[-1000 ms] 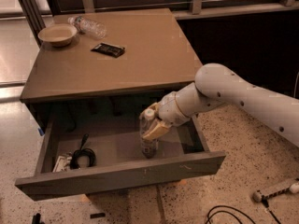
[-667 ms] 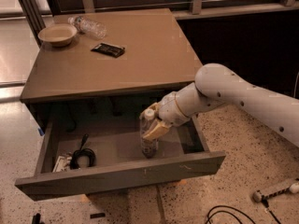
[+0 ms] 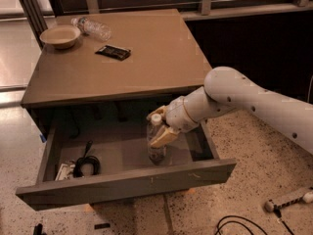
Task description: Place blue plastic bottle into top drawer
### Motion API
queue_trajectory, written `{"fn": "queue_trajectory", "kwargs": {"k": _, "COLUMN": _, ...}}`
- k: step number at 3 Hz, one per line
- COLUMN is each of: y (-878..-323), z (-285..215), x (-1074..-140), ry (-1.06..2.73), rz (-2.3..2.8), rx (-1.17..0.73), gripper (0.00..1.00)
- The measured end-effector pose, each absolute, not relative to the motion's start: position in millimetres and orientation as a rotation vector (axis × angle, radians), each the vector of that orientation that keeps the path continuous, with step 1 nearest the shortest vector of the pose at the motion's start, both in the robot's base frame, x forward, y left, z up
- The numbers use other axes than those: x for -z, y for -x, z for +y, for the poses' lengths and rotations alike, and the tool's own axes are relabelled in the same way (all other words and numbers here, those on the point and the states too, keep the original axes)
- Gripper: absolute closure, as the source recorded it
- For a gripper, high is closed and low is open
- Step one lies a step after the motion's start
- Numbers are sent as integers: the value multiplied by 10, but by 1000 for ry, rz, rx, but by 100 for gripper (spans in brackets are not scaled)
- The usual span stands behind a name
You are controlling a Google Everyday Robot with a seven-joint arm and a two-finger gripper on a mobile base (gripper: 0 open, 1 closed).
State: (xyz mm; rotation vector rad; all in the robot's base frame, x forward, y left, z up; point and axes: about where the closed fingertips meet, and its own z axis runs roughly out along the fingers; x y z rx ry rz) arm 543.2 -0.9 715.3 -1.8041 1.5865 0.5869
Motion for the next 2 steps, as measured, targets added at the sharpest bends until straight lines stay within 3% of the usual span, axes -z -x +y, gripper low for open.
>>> {"fn": "queue_trajectory", "kwargs": {"k": 2, "y": -5432, "z": -9, "x": -7153, "ry": 1804, "rz": 1586, "rx": -587, "gripper": 0}}
